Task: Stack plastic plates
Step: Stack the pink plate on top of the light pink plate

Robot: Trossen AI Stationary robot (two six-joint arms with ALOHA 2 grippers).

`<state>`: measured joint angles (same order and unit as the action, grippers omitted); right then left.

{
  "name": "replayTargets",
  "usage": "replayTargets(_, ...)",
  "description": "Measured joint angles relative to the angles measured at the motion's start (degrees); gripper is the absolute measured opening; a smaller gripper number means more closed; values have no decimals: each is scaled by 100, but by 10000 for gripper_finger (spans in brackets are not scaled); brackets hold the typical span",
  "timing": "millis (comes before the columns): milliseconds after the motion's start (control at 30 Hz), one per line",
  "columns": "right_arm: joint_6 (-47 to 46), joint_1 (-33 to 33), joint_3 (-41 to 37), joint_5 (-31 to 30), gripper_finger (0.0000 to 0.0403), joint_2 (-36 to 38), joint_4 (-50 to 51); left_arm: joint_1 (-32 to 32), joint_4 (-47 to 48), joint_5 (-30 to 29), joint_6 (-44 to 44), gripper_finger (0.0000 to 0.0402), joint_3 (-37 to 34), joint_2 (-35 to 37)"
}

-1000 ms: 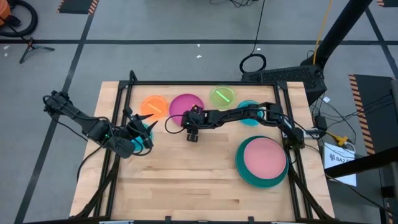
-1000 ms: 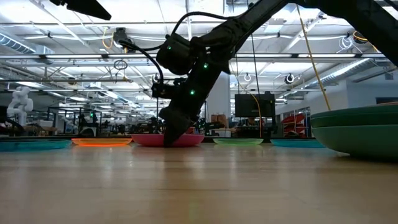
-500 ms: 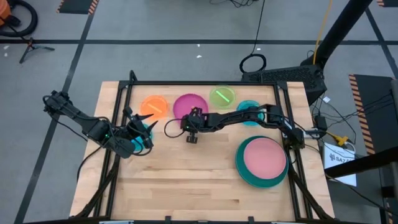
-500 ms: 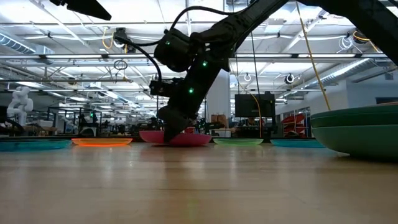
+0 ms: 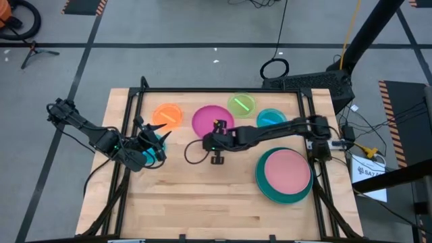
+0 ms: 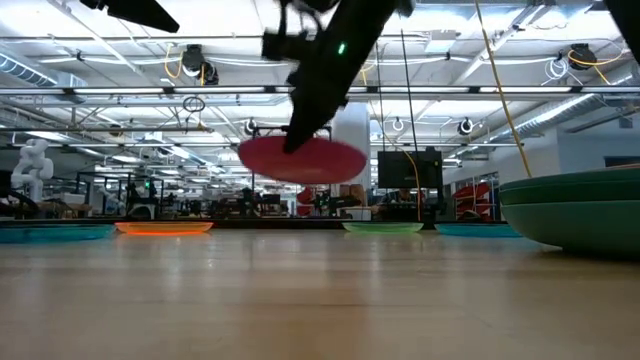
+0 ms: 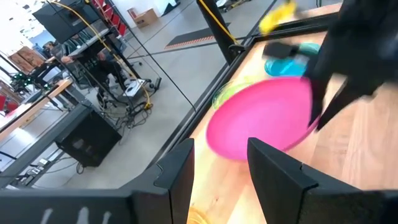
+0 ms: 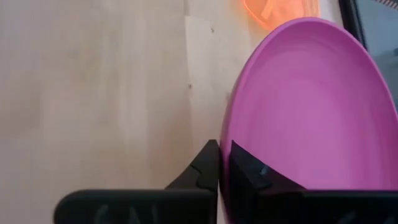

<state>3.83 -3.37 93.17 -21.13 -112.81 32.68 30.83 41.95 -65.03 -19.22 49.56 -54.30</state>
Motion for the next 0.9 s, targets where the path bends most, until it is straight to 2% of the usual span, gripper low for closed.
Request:
replayTargets(233, -834, -480, 0, -171, 8, 928, 1368, 0, -12, 0, -52, 154, 0, 0)
replayTargets(433, -2100, -1074, 2, -236, 8, 1625, 2674, 1, -20, 2, -83, 154, 0, -2)
replayTargets(700, -4289, -1957, 4, 454, 8, 2224, 4180, 2, -26, 0, -103, 154, 0, -2)
replayTargets(900, -5267, -2579, 4, 712, 8, 2353, 4757, 1, -24, 0, -119, 154, 0, -2)
